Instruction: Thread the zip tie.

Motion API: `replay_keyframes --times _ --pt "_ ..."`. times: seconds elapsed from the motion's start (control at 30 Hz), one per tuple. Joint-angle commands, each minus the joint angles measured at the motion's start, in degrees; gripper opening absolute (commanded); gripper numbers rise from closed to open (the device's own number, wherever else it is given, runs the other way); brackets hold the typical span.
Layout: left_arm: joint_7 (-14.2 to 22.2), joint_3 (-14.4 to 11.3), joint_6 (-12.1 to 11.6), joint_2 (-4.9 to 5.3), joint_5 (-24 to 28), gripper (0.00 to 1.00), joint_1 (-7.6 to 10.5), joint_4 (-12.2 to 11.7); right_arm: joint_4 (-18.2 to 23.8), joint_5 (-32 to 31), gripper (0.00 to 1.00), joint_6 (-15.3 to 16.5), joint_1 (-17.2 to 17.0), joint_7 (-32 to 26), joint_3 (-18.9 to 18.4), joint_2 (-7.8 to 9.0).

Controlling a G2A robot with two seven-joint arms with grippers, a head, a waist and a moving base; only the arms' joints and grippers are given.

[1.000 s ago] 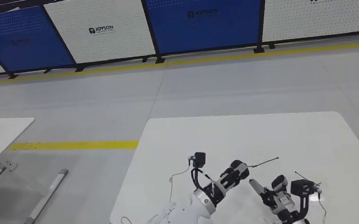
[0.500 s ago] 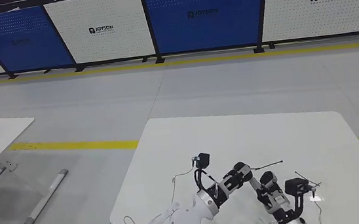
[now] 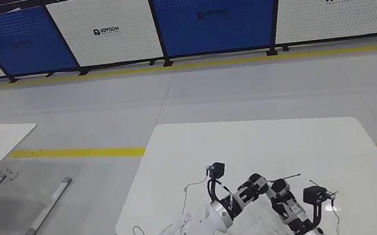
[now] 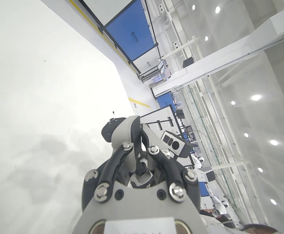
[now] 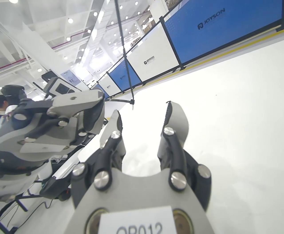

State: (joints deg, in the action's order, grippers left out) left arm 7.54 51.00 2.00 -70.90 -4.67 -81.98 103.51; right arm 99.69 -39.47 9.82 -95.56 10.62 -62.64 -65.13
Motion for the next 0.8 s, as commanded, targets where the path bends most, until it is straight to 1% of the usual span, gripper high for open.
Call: replay_keyframes --times 0.0,0.1,0.3,0.57,0.63,0.77 --pt "0.0 0.0 0.0 -0.01 -0.1 0.00 0.00 0.0 -0.1 0.0 0.37 0.0 -0.1 0.1 -0.2 -0.08" --pt "0.1 -0.1 0.0 -0.03 -0.2 0.00 -0.03 0.0 -0.2 -0.2 0.37 -0.1 -0.1 0.2 -0.3 -0.23" --pt "0.3 -0.2 -0.1 -0.05 -0.5 0.00 -0.09 0.0 -0.1 -1.0 0.34 0.1 -0.2 0.4 -0.3 -0.50" --pt "0.5 -0.1 0.0 -0.08 -0.7 0.00 -0.01 -0.3 -0.2 -1.6 0.27 0.4 -0.2 0.3 -0.5 -0.83" --pt "0.6 -0.1 0.1 -0.09 -0.8 0.00 0.00 -0.3 -0.3 -1.7 0.22 0.4 -0.3 0.3 -0.5 -0.90" --pt "0.6 -0.3 0.4 -0.16 -1.1 0.00 0.25 -0.6 -0.5 -1.7 0.22 0.6 -0.2 0.0 -0.7 -1.07"
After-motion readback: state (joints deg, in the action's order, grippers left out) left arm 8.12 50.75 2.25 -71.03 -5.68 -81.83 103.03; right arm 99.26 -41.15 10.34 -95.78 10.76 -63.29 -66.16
